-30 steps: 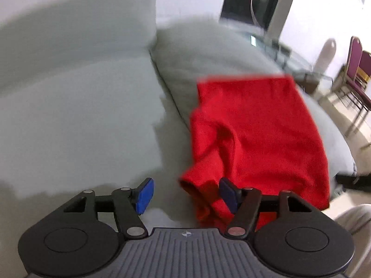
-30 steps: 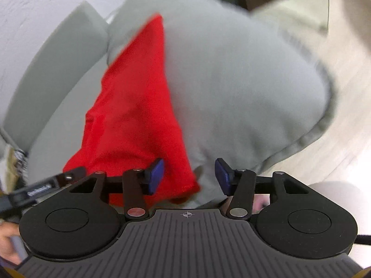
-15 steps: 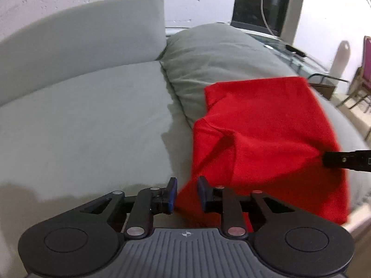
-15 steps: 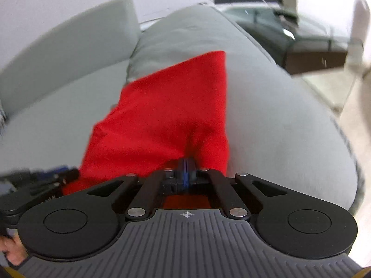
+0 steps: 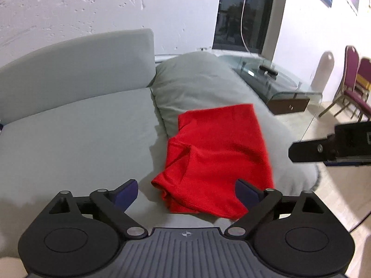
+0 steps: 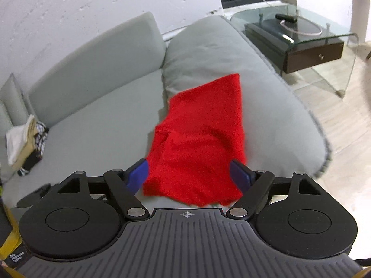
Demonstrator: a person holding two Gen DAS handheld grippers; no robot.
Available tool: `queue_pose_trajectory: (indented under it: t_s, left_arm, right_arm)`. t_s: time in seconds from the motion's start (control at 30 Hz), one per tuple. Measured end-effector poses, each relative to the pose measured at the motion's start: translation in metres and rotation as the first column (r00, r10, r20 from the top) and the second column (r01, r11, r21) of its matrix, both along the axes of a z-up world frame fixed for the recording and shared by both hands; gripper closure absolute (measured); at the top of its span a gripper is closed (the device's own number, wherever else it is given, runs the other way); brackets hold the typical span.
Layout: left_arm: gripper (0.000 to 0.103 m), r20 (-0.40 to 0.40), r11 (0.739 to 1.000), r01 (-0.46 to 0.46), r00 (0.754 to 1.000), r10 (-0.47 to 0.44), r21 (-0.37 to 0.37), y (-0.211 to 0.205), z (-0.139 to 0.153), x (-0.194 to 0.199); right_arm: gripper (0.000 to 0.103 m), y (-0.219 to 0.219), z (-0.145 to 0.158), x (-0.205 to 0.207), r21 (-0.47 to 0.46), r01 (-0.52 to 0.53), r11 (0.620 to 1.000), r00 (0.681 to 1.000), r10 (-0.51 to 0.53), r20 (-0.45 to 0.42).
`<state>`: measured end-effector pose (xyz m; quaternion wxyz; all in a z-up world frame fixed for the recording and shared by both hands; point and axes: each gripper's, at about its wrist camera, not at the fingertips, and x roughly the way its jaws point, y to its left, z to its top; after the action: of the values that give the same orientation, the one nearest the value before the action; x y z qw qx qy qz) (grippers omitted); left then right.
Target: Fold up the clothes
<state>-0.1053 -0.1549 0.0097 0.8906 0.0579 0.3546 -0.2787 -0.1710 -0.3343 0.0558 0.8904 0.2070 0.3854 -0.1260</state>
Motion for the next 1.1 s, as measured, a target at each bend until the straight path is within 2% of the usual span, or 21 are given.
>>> queue_pose_trajectory:
  t_s: [0.17, 0.47, 0.83, 1.1]
  left_arm:
    - [0.002, -0.006, 0.998, 0.015, 1.000, -0.015, -0.053, 0.001, 0.018, -0.021]
    - [0.001, -0.041, 0.996, 0.022, 0.999, -0.025, -0.081, -0.001, 0.032, -0.041]
    - [0.001, -0.027, 0.998, -0.011, 1.000, 0.009, -0.056, 0.001, 0.032, -0.046]
    - [0.001, -0.023, 0.999, -0.001, 1.000, 0.000, -0.037, -0.001, 0.029, -0.044]
  right_arm:
    - [0.019, 0.013, 0.031, -0.033, -0.047, -0.026, 0.999, 1.000, 0.026, -0.005]
    - [0.018, 0.029, 0.056, -0.069, -0.180, -0.049, 0.982, 0.998, 0.042, -0.040]
    - [0.017, 0.026, 0.044, -0.080, -0.207, -0.045, 0.977, 0.996, 0.028, -0.084]
    - [0.017, 0.023, 0.036, -0.077, -0.195, -0.054, 0.979, 0.995, 0.036, -0.096]
